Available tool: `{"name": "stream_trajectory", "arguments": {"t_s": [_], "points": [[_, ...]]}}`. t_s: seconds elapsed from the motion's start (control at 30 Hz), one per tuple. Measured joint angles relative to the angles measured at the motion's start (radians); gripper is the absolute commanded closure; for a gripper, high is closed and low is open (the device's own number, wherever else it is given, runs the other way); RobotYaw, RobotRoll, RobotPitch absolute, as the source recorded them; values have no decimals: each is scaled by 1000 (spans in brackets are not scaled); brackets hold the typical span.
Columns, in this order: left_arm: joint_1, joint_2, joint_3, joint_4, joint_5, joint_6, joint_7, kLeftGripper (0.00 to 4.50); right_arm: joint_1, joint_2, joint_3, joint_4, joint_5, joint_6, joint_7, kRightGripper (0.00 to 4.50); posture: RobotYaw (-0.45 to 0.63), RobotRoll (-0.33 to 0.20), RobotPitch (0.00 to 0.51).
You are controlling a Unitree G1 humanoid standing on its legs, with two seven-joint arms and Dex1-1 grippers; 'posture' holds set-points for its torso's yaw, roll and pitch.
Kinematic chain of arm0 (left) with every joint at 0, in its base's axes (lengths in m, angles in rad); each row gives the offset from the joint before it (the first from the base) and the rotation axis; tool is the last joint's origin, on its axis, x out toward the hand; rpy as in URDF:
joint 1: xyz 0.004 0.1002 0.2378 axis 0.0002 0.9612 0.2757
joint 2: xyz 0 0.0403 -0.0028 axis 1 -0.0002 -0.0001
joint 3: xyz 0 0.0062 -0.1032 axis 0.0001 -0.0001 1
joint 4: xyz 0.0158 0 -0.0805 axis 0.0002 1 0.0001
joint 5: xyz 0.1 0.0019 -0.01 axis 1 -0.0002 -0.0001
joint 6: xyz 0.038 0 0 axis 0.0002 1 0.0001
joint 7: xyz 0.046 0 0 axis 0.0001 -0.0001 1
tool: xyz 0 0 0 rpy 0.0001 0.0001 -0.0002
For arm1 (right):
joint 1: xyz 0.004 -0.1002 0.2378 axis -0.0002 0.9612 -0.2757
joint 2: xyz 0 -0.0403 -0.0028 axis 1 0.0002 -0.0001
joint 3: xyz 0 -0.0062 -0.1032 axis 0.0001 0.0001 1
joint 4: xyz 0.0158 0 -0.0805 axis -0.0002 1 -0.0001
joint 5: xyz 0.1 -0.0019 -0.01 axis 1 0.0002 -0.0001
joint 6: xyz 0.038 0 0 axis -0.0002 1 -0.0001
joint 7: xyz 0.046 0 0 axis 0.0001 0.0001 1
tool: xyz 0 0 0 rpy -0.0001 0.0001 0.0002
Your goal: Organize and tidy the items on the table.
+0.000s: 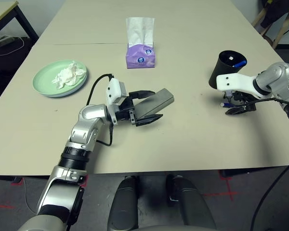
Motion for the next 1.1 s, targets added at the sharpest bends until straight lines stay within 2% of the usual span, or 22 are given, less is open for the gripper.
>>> {"name": "stream_trajectory", "arguments": {"t_s": [0.1,0.13,0.4,0.57,0.63,0.73,0.9,1.1], "points": [[1,2,0,-9,0,0,0,0,0,1,-1,-6,0,0,11,3971,110,0,199],[1,2,0,-12,0,1,0,0,0,1,-1,-12,0,1,17,4199,108,0,197],[-1,3,0,-16,1,1,2,0,11,0,-48,-126,54,76,85,4203,103,0,177],[-10,3,0,-13,3,1,2,0,83,3,-174,-338,240,333,182,4203,97,0,169],[-15,4,2,-12,2,1,3,0,127,23,-253,-445,339,473,175,4203,88,0,166],[-18,3,2,-8,2,1,7,0,194,98,-380,-579,459,614,68,4203,76,0,165],[-19,2,-1,19,7,-3,3,0,289,237,-548,-731,583,655,-180,4203,62,0,162],[-27,-3,-2,27,8,-14,-2,0,320,419,-665,-778,606,395,-499,4203,59,0,154]]}}
